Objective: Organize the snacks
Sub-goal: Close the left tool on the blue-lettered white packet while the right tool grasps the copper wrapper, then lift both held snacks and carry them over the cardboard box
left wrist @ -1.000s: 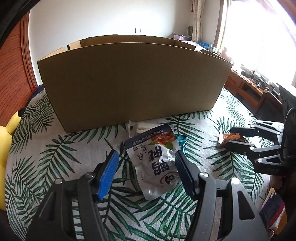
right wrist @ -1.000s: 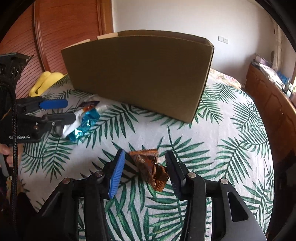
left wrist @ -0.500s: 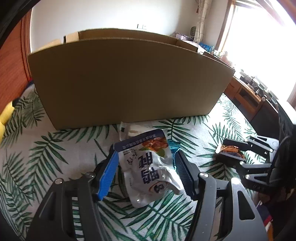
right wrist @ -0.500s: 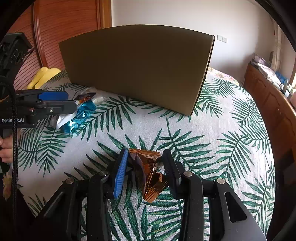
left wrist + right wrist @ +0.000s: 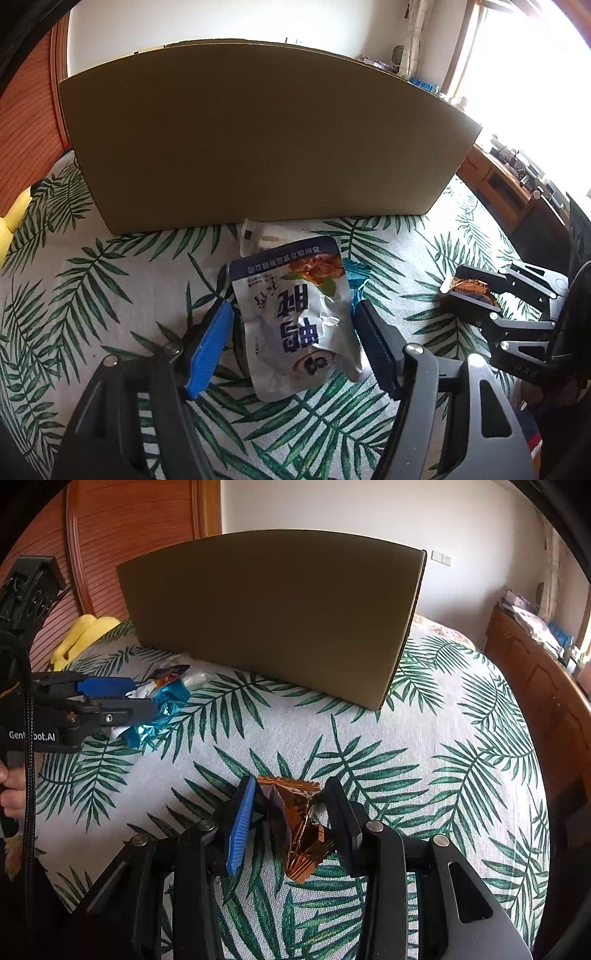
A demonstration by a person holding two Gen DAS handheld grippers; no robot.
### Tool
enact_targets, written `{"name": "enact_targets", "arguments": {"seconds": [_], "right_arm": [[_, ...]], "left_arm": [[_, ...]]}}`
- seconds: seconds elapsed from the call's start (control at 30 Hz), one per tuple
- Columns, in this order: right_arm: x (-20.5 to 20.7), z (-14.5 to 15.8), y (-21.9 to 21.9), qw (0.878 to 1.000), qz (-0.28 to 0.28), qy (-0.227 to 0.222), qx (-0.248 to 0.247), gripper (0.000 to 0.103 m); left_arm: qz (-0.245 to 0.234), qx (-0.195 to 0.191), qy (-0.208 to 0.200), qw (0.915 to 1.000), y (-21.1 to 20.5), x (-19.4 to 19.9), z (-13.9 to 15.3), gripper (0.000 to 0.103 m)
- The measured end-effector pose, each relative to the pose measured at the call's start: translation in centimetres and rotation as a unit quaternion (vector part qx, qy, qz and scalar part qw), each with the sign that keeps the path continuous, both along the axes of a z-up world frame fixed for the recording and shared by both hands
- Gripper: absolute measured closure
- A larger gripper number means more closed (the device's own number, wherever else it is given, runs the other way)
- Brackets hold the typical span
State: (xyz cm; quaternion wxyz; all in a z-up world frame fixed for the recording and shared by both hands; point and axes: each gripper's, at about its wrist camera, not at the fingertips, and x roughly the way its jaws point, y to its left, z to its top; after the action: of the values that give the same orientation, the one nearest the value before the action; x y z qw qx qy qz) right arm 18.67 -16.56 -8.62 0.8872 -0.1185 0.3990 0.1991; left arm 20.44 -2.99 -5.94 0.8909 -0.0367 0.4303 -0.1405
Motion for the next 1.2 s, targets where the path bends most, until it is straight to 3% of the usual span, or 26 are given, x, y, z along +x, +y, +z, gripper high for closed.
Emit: {"name": "enact_targets", "arguments": {"seconds": [0.17,0.6,0.77,1.2], "right_arm": [[0.0,-0.1,-0.2,1.0,-0.003,0.0,0.002,0.065],[0.2,-0.1,-0.4,1.0,-0.003,0.001,0.01,0.065],[0.2,-0.1,-0.4,1.0,-0.003,0.002,0.009,0.065],[0.1,-0.1,-0.2,1.0,-0.002,0.001,0.008,0.069]], "left_arm": [[-0.003,-0.001,0.003,1.0,0.0,-0.4,0.1,0.045],[-0.015,-0.026,0.015,0.9994,1.2,-0.8,0.3,0.046],[-0.016,-0.002,0.005,0.9999,0.9,-1.1,0.3,0.046],[-0.012,-0.013,-0.024,0.9996,1.8,-2.1,2.2,0.046]]}}
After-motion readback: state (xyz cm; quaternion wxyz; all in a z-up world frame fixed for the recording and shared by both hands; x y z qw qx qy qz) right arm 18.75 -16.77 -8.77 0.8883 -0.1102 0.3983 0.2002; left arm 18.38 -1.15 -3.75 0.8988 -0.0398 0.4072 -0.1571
